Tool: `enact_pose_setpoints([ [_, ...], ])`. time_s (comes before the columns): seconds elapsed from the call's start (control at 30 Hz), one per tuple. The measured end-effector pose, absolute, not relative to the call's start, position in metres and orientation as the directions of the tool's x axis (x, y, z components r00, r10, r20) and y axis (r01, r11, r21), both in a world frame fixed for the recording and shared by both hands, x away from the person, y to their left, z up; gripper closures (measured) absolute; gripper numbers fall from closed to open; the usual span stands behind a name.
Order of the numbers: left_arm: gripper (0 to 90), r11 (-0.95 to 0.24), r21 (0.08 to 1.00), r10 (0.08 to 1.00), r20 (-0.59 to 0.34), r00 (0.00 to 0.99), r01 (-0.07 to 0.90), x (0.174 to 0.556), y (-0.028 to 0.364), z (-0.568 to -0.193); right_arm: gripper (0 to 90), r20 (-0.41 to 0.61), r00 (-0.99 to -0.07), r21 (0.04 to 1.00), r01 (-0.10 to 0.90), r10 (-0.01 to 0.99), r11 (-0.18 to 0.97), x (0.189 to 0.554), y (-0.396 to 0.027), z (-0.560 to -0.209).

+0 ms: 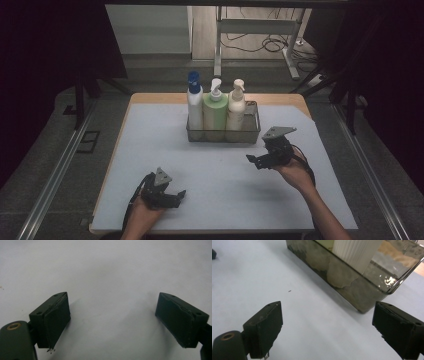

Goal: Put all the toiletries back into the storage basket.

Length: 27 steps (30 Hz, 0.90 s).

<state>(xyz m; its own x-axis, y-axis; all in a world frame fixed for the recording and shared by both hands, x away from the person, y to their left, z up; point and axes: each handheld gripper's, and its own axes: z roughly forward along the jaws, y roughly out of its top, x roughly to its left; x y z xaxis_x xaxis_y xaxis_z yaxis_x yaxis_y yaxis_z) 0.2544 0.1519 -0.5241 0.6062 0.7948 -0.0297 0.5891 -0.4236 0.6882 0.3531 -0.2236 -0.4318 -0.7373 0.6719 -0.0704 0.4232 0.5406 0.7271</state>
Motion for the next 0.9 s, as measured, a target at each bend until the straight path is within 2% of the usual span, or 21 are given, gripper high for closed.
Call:
enact_pose_setpoints([
  [0.43,12.2,-0.423,0.689,0.795,-0.03,0.606,0.589,0.254,0.152,-0.524,1.6,-0.074,-0.749,0.715,0.421,0.659,0.558,0.334,-0.231,-0.441],
  [0.9,12.2,-0.423,0.689,0.795,-0.03,0.606,0.589,0.254,0.152,-0.524,1.2,-0.074,-0.737,0.71,0.434,0.671,0.555,0.312,-0.253,-0.454],
])
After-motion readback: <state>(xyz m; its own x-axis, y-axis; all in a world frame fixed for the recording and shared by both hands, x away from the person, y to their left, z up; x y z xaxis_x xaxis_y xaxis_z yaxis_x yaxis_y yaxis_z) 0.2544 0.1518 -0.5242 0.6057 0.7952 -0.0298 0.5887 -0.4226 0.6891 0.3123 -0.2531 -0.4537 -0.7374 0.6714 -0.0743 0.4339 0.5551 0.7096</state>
